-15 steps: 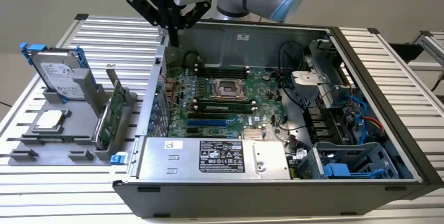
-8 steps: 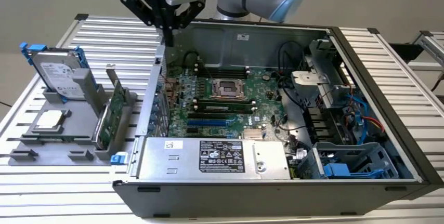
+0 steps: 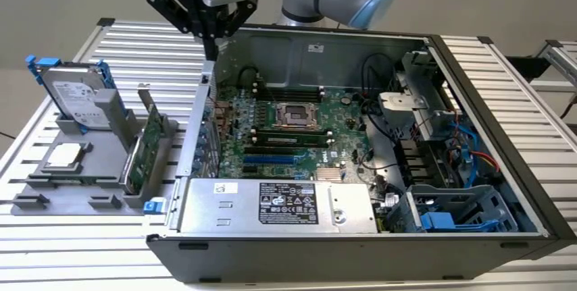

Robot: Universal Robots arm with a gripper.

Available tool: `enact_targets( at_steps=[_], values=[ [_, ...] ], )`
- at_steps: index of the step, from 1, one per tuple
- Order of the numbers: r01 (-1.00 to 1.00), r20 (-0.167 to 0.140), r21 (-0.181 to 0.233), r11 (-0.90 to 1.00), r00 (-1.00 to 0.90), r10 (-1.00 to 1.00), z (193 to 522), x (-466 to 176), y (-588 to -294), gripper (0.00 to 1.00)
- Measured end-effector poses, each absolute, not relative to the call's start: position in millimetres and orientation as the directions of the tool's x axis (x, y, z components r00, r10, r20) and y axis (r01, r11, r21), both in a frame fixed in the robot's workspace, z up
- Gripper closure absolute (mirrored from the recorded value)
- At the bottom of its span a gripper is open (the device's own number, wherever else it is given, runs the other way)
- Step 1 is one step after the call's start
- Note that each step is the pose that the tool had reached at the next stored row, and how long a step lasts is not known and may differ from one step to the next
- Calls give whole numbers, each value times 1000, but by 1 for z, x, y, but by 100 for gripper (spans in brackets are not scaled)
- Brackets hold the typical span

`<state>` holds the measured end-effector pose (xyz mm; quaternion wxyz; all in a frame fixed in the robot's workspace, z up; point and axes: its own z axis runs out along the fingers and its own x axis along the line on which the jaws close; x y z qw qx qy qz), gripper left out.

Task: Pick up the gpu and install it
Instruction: 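Reach for the gpu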

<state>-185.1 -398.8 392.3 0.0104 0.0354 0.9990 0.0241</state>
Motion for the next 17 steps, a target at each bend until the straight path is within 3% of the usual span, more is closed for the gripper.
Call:
enact_targets(
  at_steps=[17],
  values=[
    [70,-19,49,996,-997,71,392,-203,-399,100]
  ],
)
